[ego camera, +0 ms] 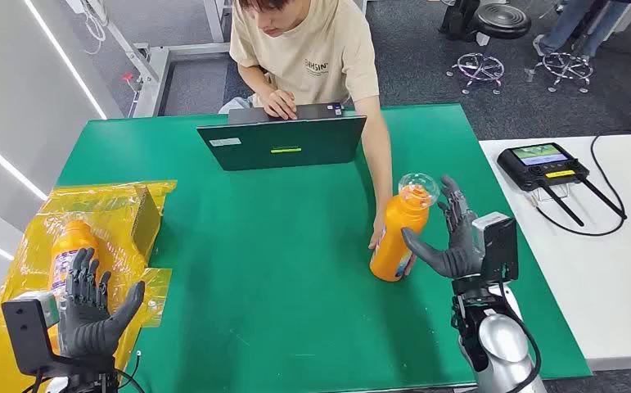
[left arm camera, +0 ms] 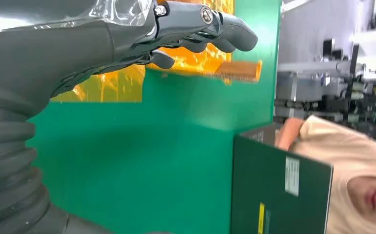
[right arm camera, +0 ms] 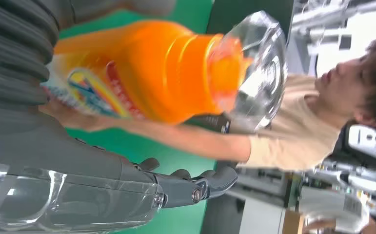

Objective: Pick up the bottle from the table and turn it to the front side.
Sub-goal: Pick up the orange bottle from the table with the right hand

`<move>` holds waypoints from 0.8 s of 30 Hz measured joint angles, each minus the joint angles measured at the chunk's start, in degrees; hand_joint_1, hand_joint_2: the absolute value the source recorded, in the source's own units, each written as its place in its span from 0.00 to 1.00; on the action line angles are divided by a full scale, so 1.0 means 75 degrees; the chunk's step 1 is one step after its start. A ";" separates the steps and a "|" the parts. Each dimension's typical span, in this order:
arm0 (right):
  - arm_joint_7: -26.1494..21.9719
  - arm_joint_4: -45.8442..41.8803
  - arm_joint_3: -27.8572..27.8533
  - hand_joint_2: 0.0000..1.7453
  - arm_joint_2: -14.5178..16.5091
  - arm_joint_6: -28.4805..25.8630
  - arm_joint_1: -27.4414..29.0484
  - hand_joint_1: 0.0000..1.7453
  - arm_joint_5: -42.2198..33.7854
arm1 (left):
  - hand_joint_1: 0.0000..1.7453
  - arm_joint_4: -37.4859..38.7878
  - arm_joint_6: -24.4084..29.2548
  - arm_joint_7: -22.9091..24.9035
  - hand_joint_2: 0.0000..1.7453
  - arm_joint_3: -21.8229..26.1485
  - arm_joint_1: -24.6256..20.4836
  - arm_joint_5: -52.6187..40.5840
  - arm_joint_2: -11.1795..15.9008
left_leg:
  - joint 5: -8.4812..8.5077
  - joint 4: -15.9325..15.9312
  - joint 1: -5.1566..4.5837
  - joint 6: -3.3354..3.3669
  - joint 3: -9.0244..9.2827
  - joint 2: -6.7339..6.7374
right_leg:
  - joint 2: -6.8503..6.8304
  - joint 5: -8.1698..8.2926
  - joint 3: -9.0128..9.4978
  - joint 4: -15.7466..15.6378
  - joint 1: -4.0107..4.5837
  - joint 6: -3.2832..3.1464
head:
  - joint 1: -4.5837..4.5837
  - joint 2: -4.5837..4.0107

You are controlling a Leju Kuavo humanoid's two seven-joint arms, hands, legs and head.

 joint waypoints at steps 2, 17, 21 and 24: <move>0.0009 0.0022 0.0031 1.00 0.0000 0.0061 -0.0041 1.00 -0.0048 | 0.00 0.0000 -0.0041 0.0016 1.00 -0.0033 -0.0006 -0.0020 -0.0002 | 0.0000 0.0000 0.0000 0.0000 0.0000 0.0000 | 0.0000 0.0000 0.0000 0.0000 0.0000 0.0000 | 0.0001 0.0000; 0.0398 0.1064 0.0890 1.00 0.0354 0.1015 -0.0992 1.00 -0.0347 | 0.00 0.0000 -0.0250 0.0281 1.00 -0.0457 -0.0293 -0.0328 -0.0012 | 0.0002 -0.0001 0.0002 0.0000 0.0006 0.0011 | 0.0009 0.0004 0.0002 0.0004 0.0002 -0.0004 | -0.0001 0.0000; 0.0466 0.1447 0.1026 1.00 0.0481 0.1130 -0.1322 1.00 -0.0234 | 0.00 0.0000 -0.0261 0.0310 1.00 -0.0521 -0.0278 -0.0343 -0.0009 | 0.0003 -0.0001 0.0002 0.0000 0.0004 0.0004 | 0.0004 0.0003 0.0002 0.0004 0.0002 -0.0004 | 0.0000 0.0000; 0.0505 0.1576 0.1060 1.00 0.0516 0.1157 -0.1490 1.00 -0.0082 | 0.00 0.0001 -0.0325 0.0357 1.00 -0.0613 -0.0299 -0.0348 -0.0010 | 0.0002 -0.0001 0.0000 0.0000 0.0003 0.0006 | 0.0006 0.0004 0.0001 0.0003 0.0000 -0.0004 | 0.0001 0.0000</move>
